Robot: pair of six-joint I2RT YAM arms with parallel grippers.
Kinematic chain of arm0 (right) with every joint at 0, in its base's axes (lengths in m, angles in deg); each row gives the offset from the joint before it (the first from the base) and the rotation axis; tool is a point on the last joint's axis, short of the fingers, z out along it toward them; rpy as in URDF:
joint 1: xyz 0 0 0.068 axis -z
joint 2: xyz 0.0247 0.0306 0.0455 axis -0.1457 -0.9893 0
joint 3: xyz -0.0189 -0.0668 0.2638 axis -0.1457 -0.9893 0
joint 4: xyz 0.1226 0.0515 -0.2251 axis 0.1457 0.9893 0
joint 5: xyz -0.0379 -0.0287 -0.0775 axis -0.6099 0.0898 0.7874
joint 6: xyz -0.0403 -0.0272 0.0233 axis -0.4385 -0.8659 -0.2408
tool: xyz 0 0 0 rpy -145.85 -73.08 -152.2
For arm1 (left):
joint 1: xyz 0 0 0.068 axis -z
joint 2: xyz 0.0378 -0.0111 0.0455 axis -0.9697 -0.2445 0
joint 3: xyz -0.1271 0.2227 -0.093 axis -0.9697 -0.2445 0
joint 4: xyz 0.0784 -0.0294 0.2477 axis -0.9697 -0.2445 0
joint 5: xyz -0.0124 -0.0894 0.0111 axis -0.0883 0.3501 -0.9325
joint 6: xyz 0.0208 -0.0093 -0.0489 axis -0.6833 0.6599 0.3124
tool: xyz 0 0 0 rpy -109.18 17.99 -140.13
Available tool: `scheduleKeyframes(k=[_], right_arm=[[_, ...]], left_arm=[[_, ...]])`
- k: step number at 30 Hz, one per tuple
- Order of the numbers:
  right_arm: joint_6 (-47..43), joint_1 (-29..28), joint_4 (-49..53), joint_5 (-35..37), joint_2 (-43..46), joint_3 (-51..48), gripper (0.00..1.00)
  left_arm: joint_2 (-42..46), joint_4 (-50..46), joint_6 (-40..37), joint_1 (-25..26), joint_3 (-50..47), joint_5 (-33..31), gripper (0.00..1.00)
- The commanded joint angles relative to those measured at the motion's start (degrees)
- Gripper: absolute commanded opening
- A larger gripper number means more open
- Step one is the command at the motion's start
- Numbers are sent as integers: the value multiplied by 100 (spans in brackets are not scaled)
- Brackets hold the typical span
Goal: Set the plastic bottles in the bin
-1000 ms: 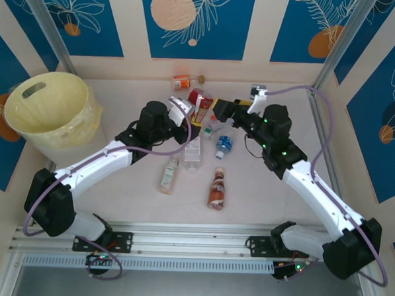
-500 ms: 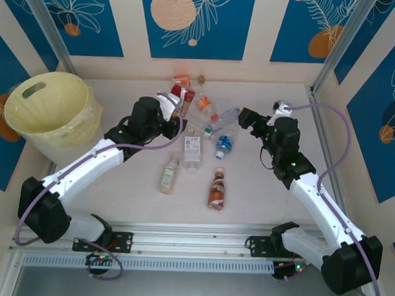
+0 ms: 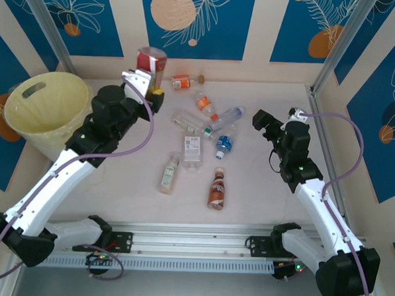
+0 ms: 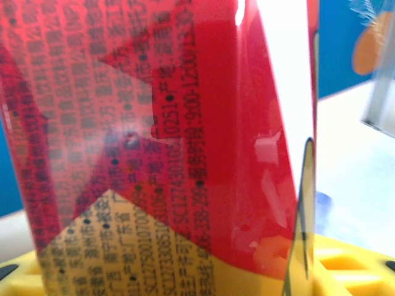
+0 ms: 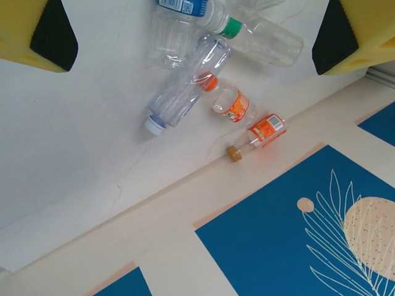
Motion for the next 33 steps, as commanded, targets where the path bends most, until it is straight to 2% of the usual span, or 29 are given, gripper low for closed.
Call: scheduleKeyframes(k=[1, 5, 9, 12, 15, 17, 19, 22, 24, 27, 30, 33], right_arm=[[165, 33, 27, -136, 2, 98, 100], [253, 53, 33, -135, -11, 48, 100], [375, 82, 37, -92, -54, 75, 100], [422, 76, 24, -154, -125, 136, 100], [438, 81, 53, -216, -205, 226, 100], [439, 76, 110, -249, -246, 279, 100], [438, 77, 118, -280, -270, 297, 100], [446, 77, 132, -297, -278, 303, 100], [458, 85, 155, -294, -281, 297, 100], [486, 92, 178, -295, -279, 280, 100], [480, 94, 195, -298, -278, 280, 100], [486, 93, 207, -275, -286, 280, 100]], left_arm=[[68, 82, -434, -586, 511, -723, 41], [-64, -862, 67, -1761, 1132, -537, 39], [-58, -1161, 556, -2544, 1195, -701, 39], [-153, -1610, 948, -2980, 1285, -536, 40], [-225, -1895, 1179, -3201, 1197, -451, 40], [-215, -1813, 1182, -3285, 995, -577, 41], [-256, -1682, 1240, -3579, 778, -598, 41], [-436, -1790, 1739, -4312, 675, 384, 41], [-509, -1633, 2145, -4772, 496, 1359, 41], [-601, -1309, 2673, -5274, 195, 2300, 41], [-715, -1028, 2998, -5524, -26, 2943, 41], [-957, -1040, 3159, -5556, -78, 3442, 42]])
